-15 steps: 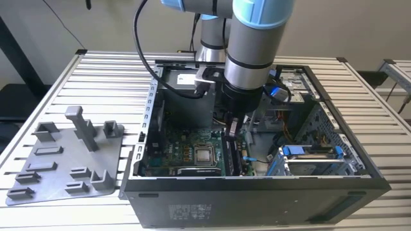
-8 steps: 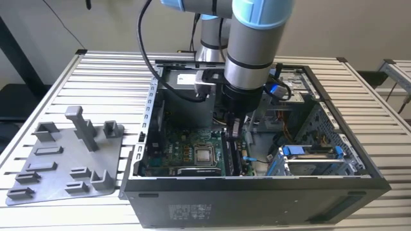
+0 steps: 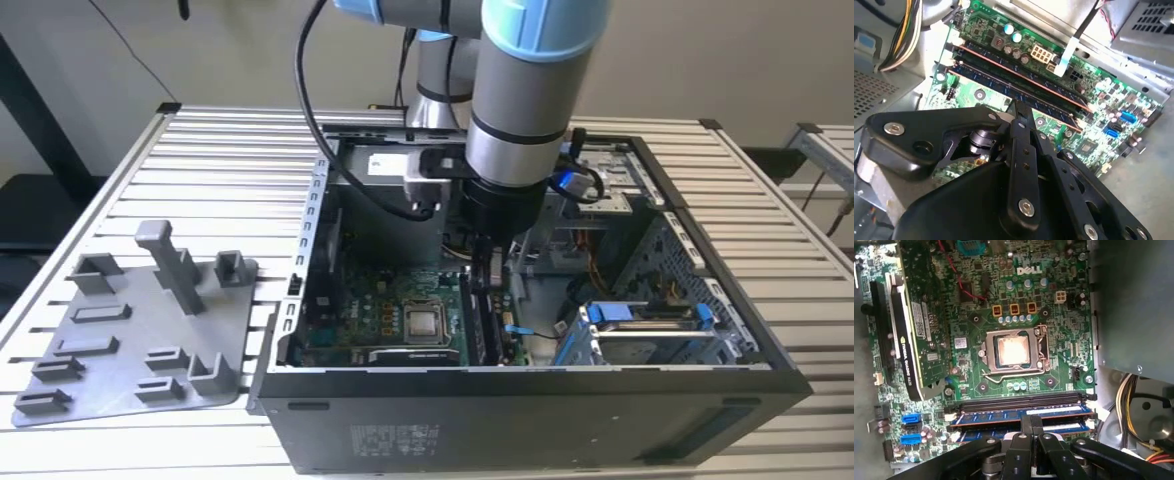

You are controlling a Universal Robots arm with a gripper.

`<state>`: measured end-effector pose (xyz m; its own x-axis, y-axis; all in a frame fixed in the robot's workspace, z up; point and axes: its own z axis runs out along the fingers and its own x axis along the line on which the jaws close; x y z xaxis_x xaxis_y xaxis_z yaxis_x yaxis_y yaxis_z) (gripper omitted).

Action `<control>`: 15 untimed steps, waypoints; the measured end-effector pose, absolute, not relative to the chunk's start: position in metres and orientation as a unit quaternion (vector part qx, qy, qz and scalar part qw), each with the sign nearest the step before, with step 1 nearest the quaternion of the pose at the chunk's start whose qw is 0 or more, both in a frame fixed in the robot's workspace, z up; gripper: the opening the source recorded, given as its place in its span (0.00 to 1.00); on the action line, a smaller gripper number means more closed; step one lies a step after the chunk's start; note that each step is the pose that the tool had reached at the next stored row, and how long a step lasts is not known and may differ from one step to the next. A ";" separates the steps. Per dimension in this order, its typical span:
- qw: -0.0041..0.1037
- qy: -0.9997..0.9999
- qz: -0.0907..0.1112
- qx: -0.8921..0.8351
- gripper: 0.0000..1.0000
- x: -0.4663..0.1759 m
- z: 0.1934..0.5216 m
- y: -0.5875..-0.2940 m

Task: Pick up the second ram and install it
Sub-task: 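Press down the second ram until it locks into place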

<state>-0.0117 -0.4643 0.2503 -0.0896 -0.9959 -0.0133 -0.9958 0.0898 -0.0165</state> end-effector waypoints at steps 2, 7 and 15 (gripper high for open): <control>0.011 0.735 -0.002 -0.678 0.11 -0.012 0.250 -0.464; 0.011 0.733 -0.002 -0.680 0.11 -0.012 0.246 -0.465; 0.011 0.719 -0.002 -0.695 0.11 -0.012 0.231 -0.464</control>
<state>-0.0120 -0.4644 0.2312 -0.0338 -0.9993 -0.0136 -0.9993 0.0341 -0.0179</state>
